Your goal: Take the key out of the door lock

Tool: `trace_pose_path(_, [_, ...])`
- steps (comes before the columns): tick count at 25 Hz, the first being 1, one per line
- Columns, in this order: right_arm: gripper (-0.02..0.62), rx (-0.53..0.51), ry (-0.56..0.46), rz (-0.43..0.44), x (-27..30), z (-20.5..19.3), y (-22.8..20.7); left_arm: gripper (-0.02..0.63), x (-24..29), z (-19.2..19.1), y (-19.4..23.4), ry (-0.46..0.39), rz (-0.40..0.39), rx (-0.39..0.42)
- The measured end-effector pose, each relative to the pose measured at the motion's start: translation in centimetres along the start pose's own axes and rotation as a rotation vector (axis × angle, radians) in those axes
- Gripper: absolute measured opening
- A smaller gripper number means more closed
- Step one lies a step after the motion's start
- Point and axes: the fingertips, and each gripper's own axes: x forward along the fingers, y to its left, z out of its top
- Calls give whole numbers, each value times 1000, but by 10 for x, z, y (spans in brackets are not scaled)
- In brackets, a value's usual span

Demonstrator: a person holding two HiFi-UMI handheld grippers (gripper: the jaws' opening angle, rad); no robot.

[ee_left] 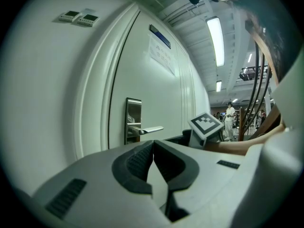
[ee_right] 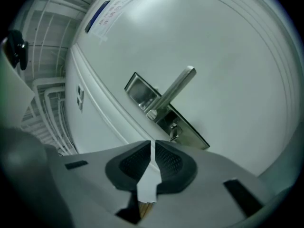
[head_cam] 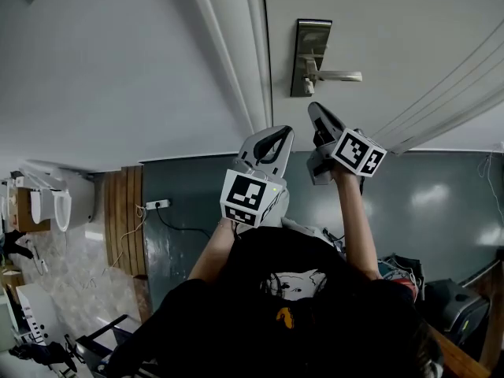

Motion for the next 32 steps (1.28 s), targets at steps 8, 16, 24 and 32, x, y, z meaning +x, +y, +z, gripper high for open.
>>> trace_pose_path(8, [88, 152, 2, -13, 26, 3, -30, 9, 13, 8, 3, -5, -8, 49])
trace_pose_path(16, [107, 405, -72, 18, 48, 10, -56, 9, 23, 3, 16, 13, 4, 39])
trace_pose_path(24, [95, 490, -87, 49, 60, 9, -58, 9, 30, 0, 24, 31, 6, 31])
trace_pose_path(32, [39, 592, -129, 141, 64, 12, -54, 9, 37, -8, 40, 46, 14, 26])
